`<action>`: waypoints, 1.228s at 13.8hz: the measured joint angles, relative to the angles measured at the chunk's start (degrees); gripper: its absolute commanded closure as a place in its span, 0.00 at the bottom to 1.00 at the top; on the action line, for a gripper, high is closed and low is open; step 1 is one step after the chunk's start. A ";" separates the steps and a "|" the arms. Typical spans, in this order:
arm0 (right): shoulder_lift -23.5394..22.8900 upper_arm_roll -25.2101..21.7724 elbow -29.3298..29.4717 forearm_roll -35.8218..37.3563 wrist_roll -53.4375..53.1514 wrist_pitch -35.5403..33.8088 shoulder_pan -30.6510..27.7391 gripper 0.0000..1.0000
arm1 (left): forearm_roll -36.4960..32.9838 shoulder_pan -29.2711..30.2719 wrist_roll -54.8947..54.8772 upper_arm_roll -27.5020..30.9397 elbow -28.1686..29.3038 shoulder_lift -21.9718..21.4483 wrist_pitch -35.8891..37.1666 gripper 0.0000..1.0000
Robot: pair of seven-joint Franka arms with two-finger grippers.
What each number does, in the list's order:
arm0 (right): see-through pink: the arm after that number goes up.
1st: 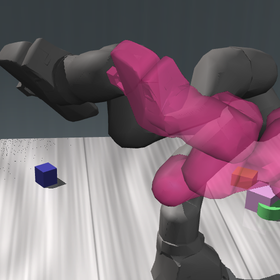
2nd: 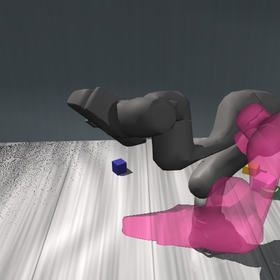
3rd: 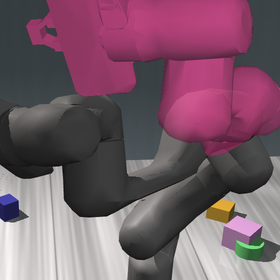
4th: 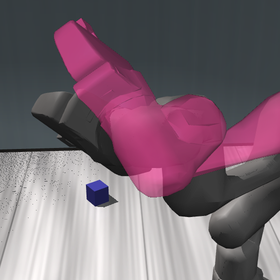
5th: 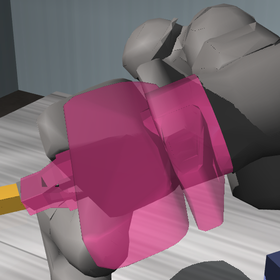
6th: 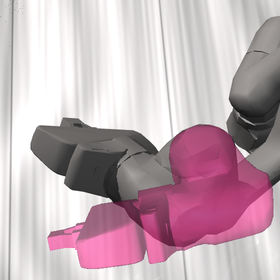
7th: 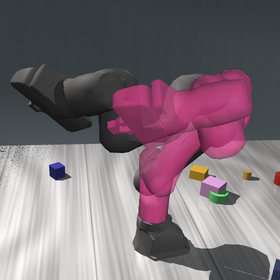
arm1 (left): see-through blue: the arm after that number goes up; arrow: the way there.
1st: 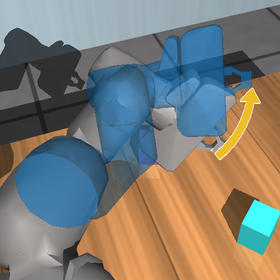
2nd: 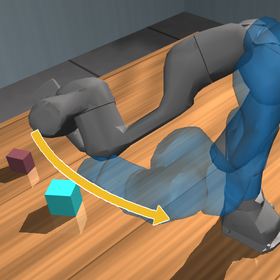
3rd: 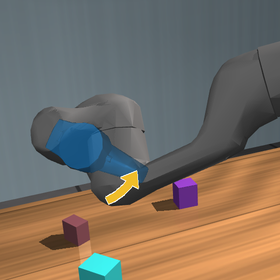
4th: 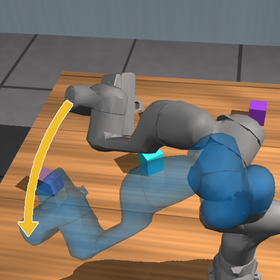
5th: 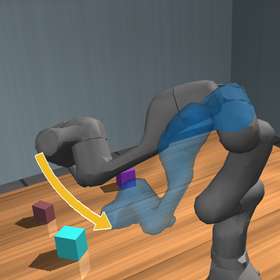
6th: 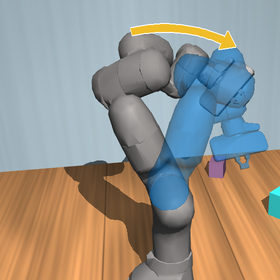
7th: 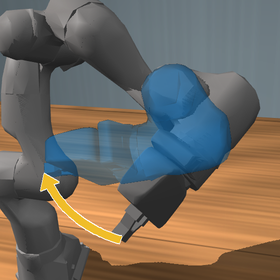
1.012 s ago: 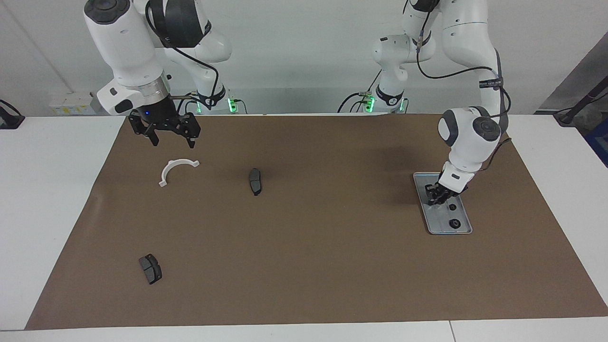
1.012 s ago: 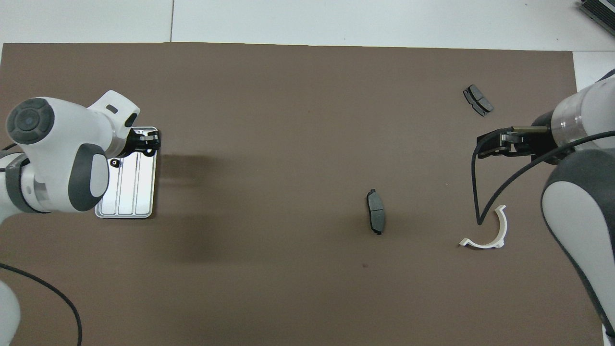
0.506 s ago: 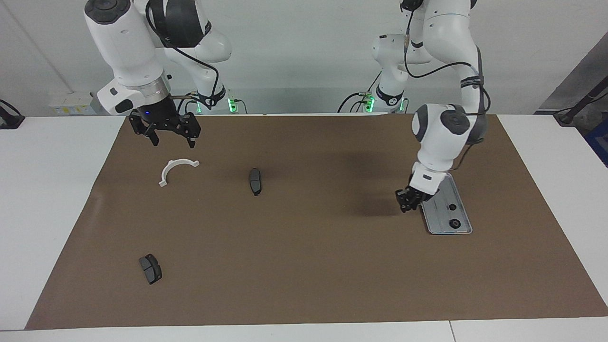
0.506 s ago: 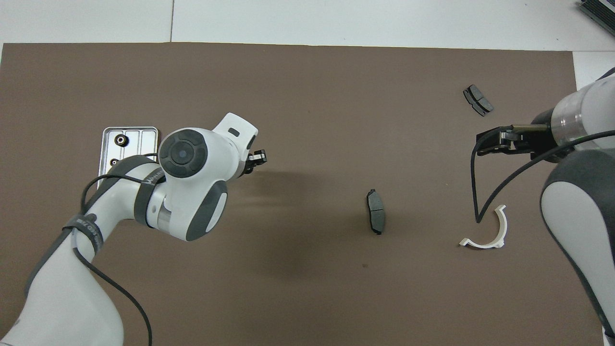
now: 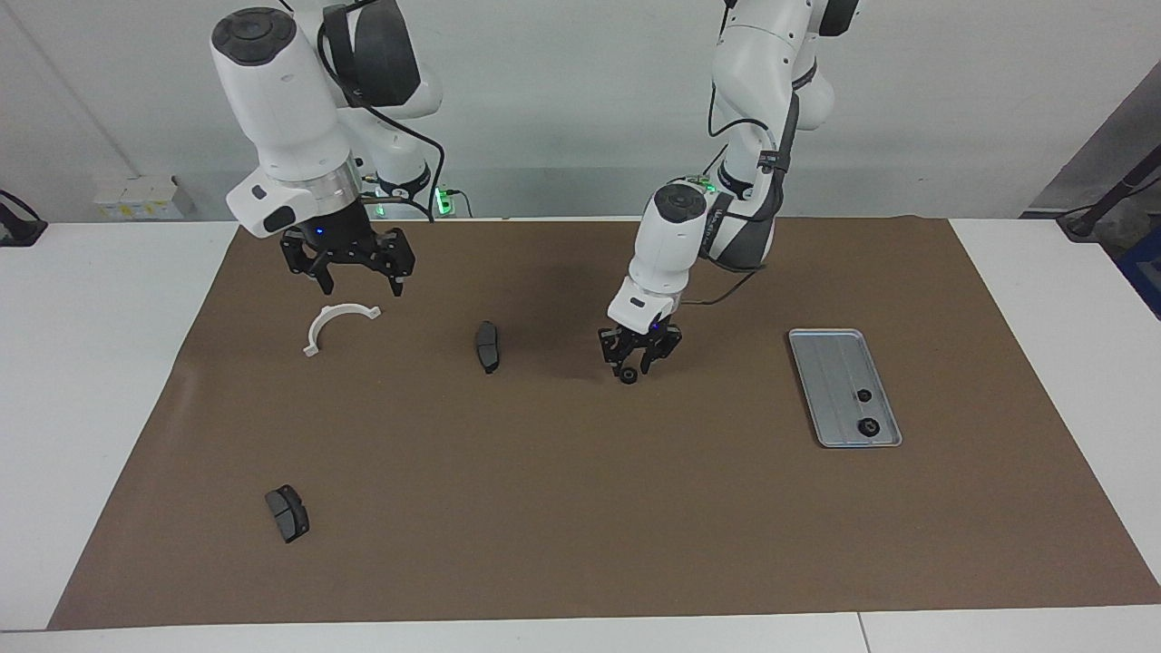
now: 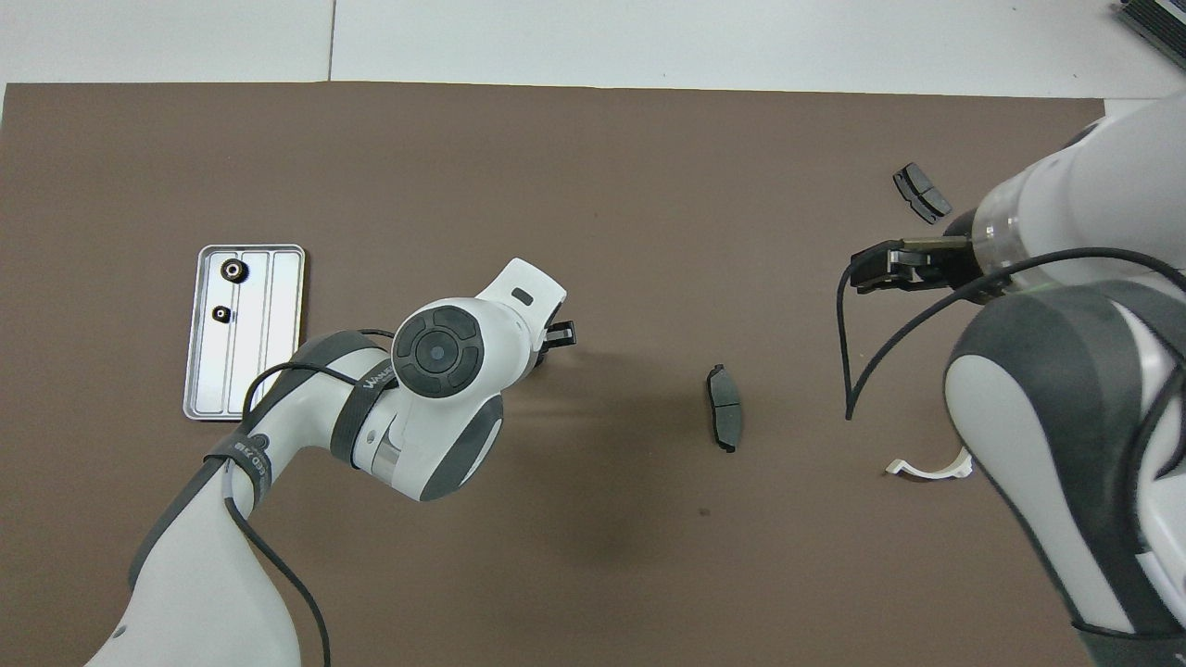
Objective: Place bearing gear from tray to pile
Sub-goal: 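Carry the ring with the left gripper while the right gripper approaches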
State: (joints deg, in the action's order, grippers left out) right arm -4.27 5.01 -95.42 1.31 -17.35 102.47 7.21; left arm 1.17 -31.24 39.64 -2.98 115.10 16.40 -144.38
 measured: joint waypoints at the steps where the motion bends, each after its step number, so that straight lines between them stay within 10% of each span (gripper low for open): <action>1: -1.06 0.03 -0.02 0.00 -2.12 1.42 1.40 0.00 | 0.01 0.17 0.39 0.40 -0.44 -0.01 0.00 0.00; 6: -7.13 0.17 -0.06 0.00 -13.10 10.11 8.29 0.00 | -0.01 11.32 -3.41 1.90 -3.97 -0.05 1.18 0.00; 17: -21.55 0.26 3.99 3.78 -26.37 20.63 20.79 0.00 | -0.01 33.90 -47.46 1.96 -0.65 0.01 4.94 0.13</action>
State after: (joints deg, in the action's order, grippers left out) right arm -25.82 5.26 -91.43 5.09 -43.73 123.10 28.00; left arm 1.16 2.66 -7.82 -1.02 114.46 16.41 -139.44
